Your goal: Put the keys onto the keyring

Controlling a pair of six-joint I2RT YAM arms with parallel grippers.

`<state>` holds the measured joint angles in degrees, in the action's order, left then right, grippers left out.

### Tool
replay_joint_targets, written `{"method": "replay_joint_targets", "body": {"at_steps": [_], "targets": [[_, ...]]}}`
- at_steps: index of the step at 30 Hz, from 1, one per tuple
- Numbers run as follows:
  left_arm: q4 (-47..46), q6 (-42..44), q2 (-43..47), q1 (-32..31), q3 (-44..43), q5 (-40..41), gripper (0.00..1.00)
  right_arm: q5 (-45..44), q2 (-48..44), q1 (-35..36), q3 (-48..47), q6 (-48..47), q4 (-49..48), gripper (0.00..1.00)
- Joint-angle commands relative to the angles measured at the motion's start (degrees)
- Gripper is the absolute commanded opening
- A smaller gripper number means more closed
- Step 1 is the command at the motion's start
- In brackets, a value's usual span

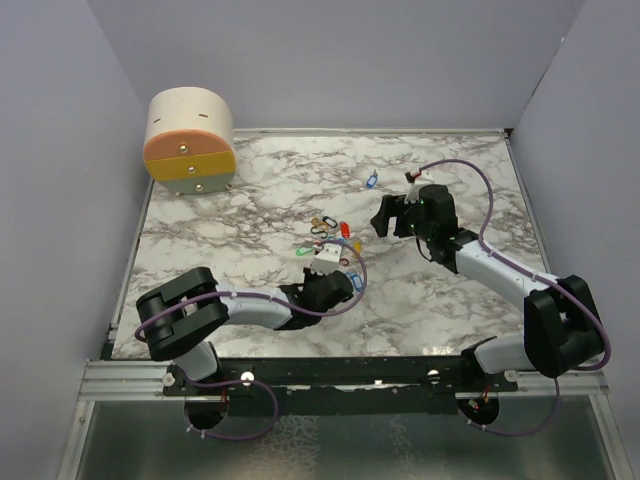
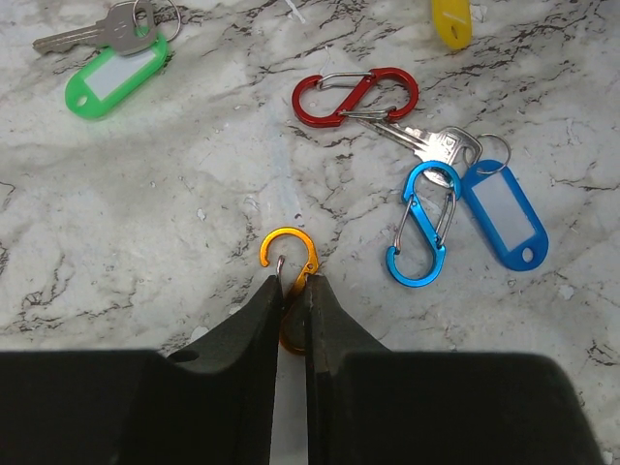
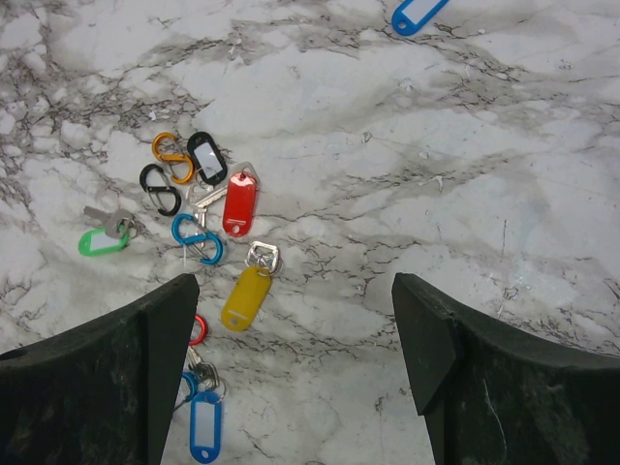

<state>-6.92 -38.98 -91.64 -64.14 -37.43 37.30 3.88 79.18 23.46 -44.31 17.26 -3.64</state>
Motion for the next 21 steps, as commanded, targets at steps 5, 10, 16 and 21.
{"method": "replay_joint_targets", "body": {"at_steps": [5, 10, 16, 21], "targets": [[5.4, 2.5, 4.6, -0.2, 1.3, -0.8, 0.00, -1.2, 0.0, 0.2, -0.7, -0.5, 0.3, 0.82], [6.2, 5.4, 9.6, -0.1, 0.7, 2.0, 0.00, -0.1, 1.1, 0.2, -0.9, -0.8, 0.2, 0.82], [4.5, 7.7, 13.0, 0.8, 1.7, 2.3, 0.00, 0.0, 1.7, 0.2, -1.2, -0.6, 0.3, 0.82], [4.5, 7.7, 11.5, 1.7, 2.0, 1.5, 0.07, 0.0, 1.5, 0.2, -1.2, -0.6, 0.3, 0.82]]}}
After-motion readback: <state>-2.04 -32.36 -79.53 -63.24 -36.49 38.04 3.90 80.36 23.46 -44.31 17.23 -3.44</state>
